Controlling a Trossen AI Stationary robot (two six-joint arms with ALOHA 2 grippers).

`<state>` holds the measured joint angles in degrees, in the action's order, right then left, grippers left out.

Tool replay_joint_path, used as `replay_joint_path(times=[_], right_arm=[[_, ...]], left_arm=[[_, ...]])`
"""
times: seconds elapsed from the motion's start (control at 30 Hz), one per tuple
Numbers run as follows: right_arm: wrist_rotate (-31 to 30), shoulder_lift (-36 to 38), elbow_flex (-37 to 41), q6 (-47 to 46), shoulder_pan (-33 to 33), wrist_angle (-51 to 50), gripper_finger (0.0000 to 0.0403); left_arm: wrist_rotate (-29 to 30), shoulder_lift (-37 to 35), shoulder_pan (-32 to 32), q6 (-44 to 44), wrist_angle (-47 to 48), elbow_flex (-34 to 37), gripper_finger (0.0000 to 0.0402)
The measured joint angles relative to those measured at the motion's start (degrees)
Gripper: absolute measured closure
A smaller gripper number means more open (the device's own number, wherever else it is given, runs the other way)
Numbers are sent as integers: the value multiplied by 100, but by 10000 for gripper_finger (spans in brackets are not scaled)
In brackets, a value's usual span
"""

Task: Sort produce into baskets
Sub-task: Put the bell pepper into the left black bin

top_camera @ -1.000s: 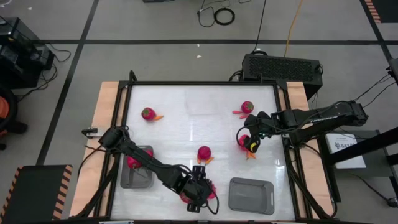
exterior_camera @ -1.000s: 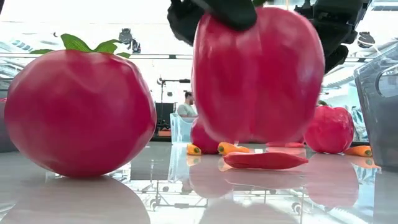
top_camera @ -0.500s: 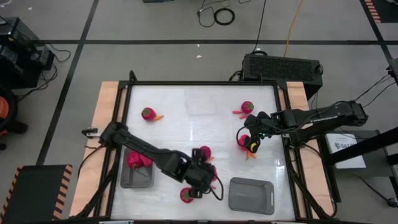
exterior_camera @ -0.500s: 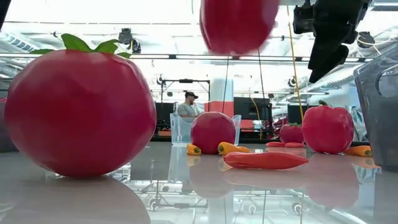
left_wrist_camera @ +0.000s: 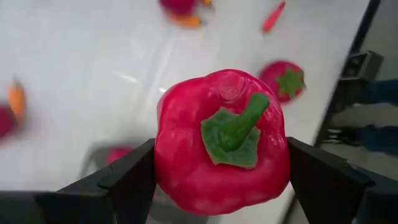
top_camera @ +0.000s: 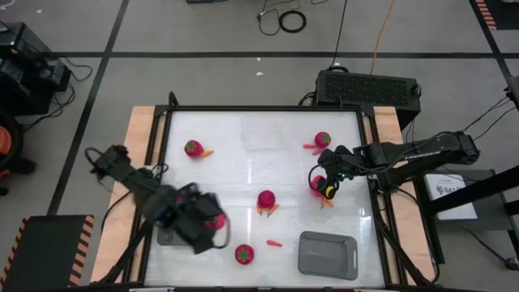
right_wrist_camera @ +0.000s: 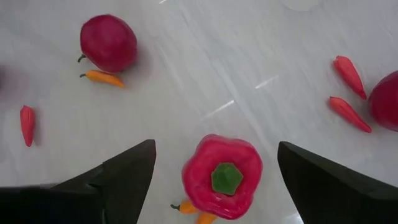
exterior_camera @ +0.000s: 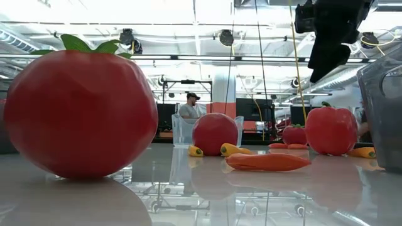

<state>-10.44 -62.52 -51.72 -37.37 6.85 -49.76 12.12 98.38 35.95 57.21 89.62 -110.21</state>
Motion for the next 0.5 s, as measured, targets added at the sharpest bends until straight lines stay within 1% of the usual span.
replay_joint_path(times=[0.23,0.3,0.37,0.5], right_arm=[[-4,-2,0,-95,0,490,73],[-4,-2,0,-102,0,655,73],[-2,-2,0,-119,0,727,73],[0,-3,0,-393,0,810,73]], left_arm=[[-360,-410,984,1692,4,1551,85],[-346,-485,1236,2217,11,1910,85],[-208,-524,1432,2873,26,2197,85],[-187,-768,1737,4233,-23,2688,85]])
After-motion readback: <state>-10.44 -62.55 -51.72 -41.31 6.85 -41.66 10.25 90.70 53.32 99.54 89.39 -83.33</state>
